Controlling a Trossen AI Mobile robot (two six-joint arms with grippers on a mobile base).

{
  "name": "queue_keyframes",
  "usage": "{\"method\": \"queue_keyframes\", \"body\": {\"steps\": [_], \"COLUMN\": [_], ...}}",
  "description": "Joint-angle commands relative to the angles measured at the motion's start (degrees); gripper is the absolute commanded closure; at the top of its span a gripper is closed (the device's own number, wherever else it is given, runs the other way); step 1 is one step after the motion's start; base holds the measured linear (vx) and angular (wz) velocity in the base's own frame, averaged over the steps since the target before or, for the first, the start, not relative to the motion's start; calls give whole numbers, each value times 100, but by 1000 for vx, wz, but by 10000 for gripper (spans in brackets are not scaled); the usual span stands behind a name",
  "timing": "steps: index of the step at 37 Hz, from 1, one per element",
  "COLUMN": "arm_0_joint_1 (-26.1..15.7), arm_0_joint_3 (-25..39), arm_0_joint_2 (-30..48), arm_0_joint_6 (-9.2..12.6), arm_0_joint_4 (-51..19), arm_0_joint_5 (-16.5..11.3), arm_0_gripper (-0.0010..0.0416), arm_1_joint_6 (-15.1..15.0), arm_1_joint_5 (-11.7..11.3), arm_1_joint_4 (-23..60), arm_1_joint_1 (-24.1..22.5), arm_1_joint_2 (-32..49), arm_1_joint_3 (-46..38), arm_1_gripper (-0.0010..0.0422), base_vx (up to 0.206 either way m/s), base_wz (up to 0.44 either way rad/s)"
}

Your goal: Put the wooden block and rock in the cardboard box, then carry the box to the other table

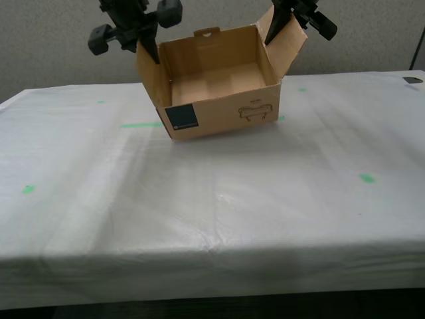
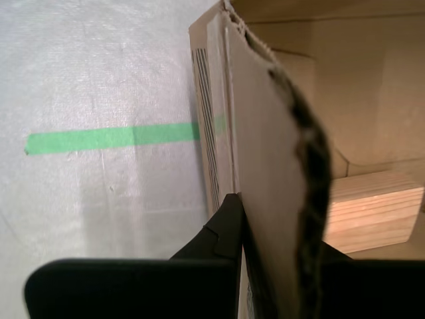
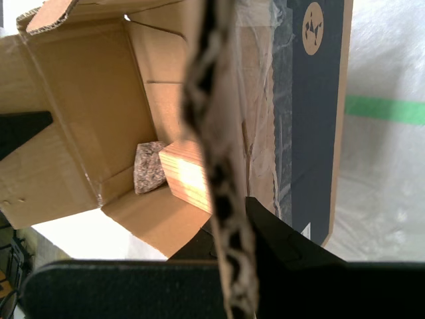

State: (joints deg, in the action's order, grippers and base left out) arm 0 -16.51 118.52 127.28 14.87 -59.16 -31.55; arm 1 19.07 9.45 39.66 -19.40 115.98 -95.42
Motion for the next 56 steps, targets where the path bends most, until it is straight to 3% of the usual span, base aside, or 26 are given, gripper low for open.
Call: {"method": "queue_keyframes", "body": {"steps": [1, 8, 56], "arm_0_joint_1": [-4, 7, -4], "arm_0_joint_3": [295, 437, 251], "arm_0_joint_2": [267, 555, 540], "arm_0_joint_6": [46, 341, 337], "arm_0_joint_4": [-11, -85, 107], "arm_0_joint_5": [-28, 9, 13], "arm_0_gripper": [406, 406, 405], "arm_1_joint_6": [-170, -208, -238], "arm_1_joint_5": [44, 44, -4], "arm_1_joint_4": [151, 269, 579], "arm_1_joint_1": [-2, 15, 74], "arm_1_joint_2": [308, 525, 518], "arm_1_joint_3": [-369, -693, -691], "arm_1_gripper": [413, 413, 412], "base_vx": [12, 0, 0], "base_wz": [0, 0, 0]}}
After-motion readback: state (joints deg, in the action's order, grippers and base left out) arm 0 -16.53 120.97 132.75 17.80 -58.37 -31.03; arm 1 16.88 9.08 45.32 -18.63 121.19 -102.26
